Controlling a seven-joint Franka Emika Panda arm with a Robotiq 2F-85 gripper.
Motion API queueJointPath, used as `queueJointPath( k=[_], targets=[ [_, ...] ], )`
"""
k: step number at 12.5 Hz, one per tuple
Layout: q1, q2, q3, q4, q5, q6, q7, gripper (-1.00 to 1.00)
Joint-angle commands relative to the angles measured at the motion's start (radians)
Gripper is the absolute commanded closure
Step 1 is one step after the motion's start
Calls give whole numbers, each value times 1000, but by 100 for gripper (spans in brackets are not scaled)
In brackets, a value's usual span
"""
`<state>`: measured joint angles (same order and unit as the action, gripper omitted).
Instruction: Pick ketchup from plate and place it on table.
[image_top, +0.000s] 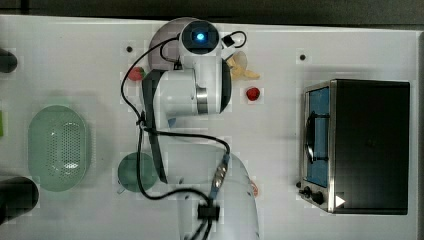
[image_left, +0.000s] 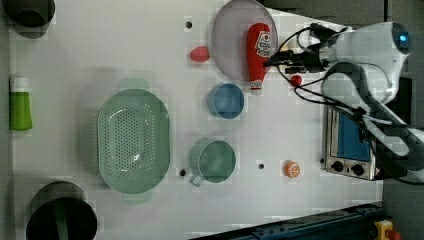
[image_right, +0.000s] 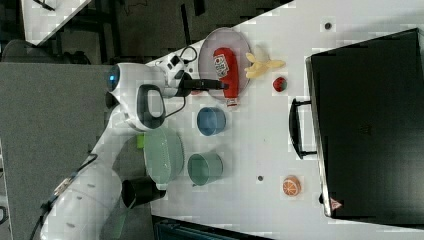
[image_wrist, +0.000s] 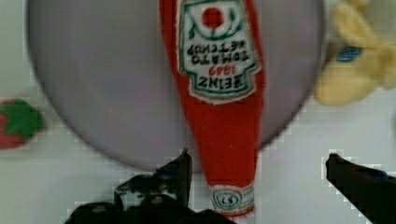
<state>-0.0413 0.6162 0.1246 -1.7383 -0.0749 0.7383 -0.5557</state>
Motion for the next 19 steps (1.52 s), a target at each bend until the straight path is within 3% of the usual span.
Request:
queueJointPath(
  k=[1,8,9,12,17,19],
  targets=[
    [21,71,0,67,-12,67,-46,-100],
    [29,208,-12,139,-69,194,-46,-100],
    [32,216,-13,139,-69,212,-46,-92],
    [32,214,-10,148,-68,221,-44,-21],
    [30,113,-6,147,-67,206,-11,-20],
    [23,15,-6,137,-67,97,23,-20]
  ],
)
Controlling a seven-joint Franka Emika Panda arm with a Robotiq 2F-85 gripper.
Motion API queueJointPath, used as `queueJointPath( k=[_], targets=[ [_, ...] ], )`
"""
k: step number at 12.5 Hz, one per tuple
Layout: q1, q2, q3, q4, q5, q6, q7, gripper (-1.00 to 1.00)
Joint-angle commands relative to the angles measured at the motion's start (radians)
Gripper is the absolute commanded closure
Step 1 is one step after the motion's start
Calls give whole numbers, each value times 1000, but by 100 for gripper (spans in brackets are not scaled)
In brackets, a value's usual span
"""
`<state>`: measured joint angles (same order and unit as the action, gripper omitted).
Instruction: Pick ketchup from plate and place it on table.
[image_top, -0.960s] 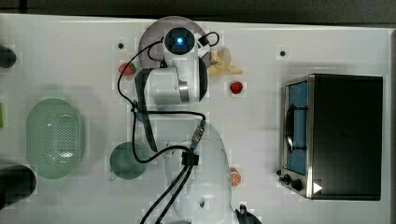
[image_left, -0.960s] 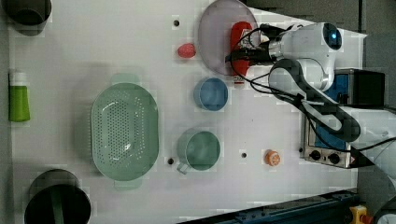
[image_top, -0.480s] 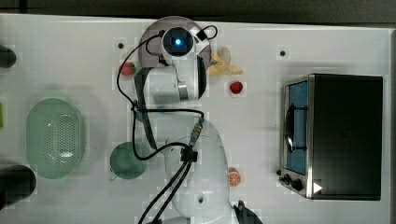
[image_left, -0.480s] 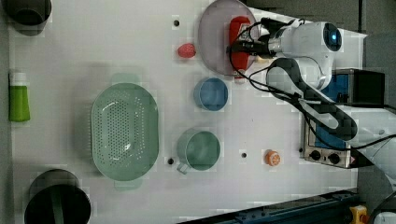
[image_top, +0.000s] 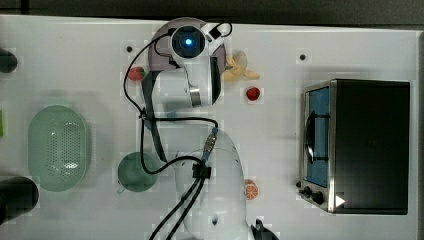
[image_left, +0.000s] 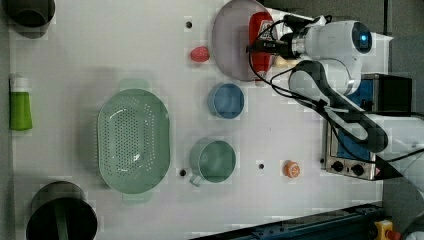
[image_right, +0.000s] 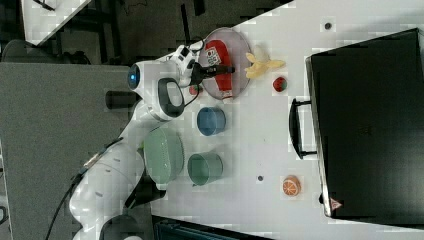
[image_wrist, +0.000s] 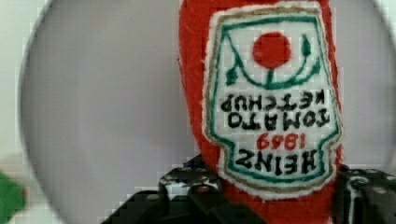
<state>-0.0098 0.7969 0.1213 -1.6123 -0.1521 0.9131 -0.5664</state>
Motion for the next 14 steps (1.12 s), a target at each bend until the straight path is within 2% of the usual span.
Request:
queueJointPath(
  k=[1,4,7,11,14],
  targets=[
    [-12,-216,-3,10,10,-164,59,-20],
    [-24,-350,-6,7,11,-440,83,-20],
    [-44,-464,-19,-47,23,-578,236,-20],
    [-69,-623,-28,-246,28,-569,375,-20],
    [-84,-713,-41,-429,46,-423,377,-20]
  ],
)
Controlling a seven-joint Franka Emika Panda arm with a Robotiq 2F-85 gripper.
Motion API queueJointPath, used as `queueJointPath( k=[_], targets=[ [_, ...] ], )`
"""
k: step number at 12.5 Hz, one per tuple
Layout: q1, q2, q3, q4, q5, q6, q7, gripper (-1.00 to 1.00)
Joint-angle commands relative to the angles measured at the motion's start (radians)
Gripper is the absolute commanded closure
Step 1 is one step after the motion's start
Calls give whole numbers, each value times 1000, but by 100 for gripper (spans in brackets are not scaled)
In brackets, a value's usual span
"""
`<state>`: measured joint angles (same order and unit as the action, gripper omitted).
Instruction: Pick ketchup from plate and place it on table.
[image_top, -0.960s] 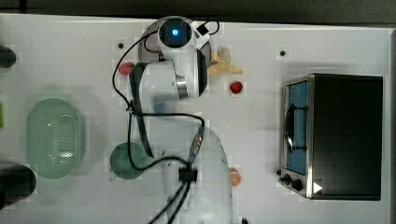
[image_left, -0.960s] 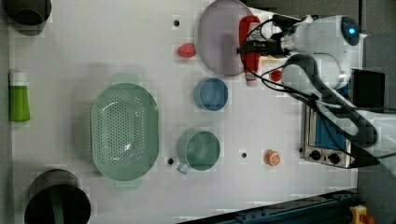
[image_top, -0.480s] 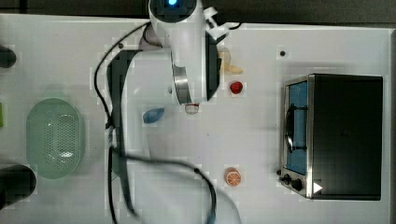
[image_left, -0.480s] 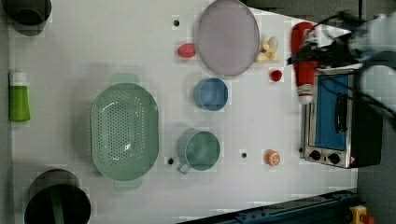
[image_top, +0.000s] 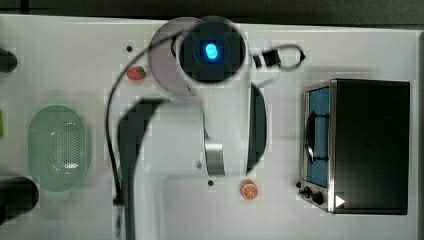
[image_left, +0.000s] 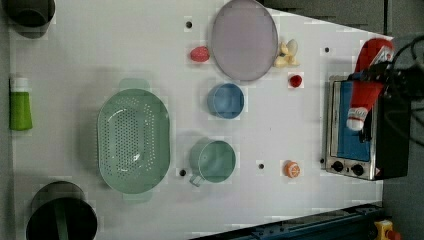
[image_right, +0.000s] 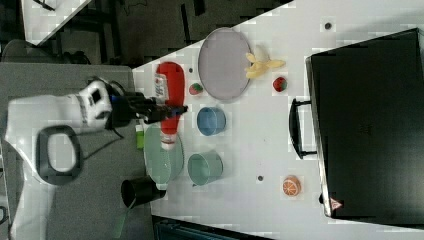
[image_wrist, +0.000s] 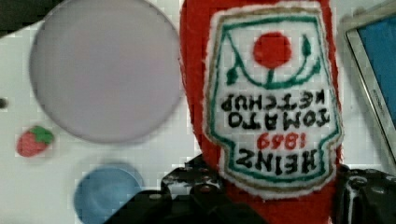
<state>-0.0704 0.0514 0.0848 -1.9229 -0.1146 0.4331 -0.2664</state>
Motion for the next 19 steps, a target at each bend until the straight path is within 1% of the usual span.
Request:
queueJointPath(
  k=[1,5,7,9,10,13,14,17,19],
  targets=[
    [-27,14,-13,-179,29,113,77,-20],
    [-35,37,-34,-360,87,317,77,-20],
    [-36,72,-37,-424,94,446,77,-20],
    [-36,115,-39,-469,94,538,77,-20],
    [-35,135,-39,-487,94,561,77,-28],
    [-34,156,-39,-509,94,614,77,-93],
    [-34,147,-40,-506,94,613,77,-100],
    [-34,73,-39,-473,94,595,77,-100],
    [-34,2,-40,-416,94,502,83,-100]
  ],
)
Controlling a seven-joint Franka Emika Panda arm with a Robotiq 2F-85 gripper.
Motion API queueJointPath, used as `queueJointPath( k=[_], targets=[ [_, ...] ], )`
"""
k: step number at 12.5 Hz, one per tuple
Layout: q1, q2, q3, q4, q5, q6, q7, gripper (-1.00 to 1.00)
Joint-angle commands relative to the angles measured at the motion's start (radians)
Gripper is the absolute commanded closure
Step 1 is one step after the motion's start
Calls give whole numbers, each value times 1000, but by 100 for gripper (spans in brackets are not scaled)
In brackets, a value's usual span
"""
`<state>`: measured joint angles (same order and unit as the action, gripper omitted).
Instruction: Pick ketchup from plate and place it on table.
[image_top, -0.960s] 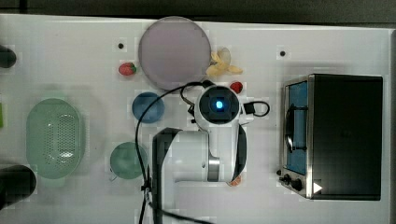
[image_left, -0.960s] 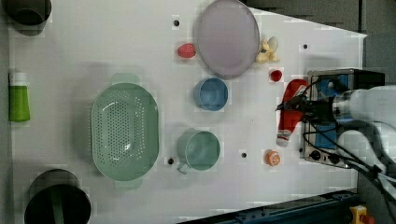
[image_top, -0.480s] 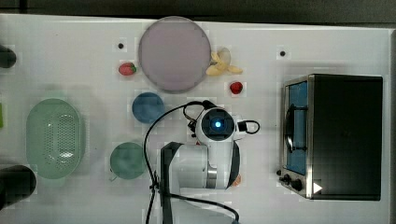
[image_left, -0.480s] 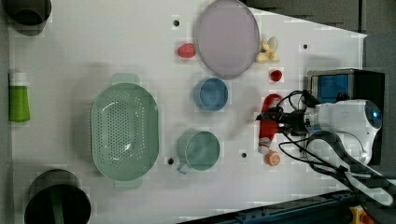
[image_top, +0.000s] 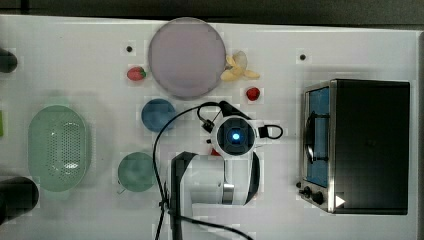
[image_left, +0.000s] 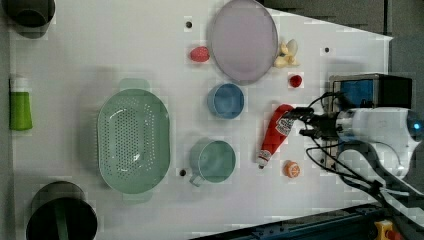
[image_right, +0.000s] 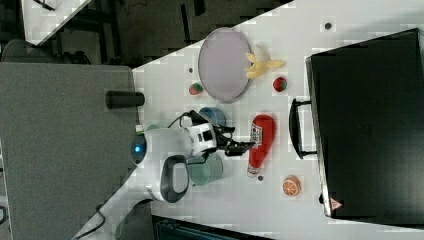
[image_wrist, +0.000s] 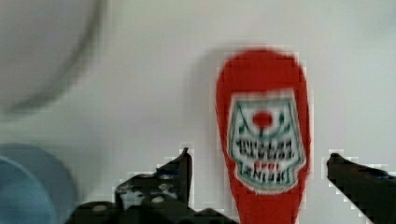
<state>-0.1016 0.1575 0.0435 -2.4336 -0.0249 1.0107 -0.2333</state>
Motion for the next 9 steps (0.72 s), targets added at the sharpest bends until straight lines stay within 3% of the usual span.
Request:
queueJointPath(
  k=[1,9],
  targets=[
    [-3,-135,2,133,5,-162,50,-100],
    [-1,-211,2,617,19,-780,156,-100]
  ],
)
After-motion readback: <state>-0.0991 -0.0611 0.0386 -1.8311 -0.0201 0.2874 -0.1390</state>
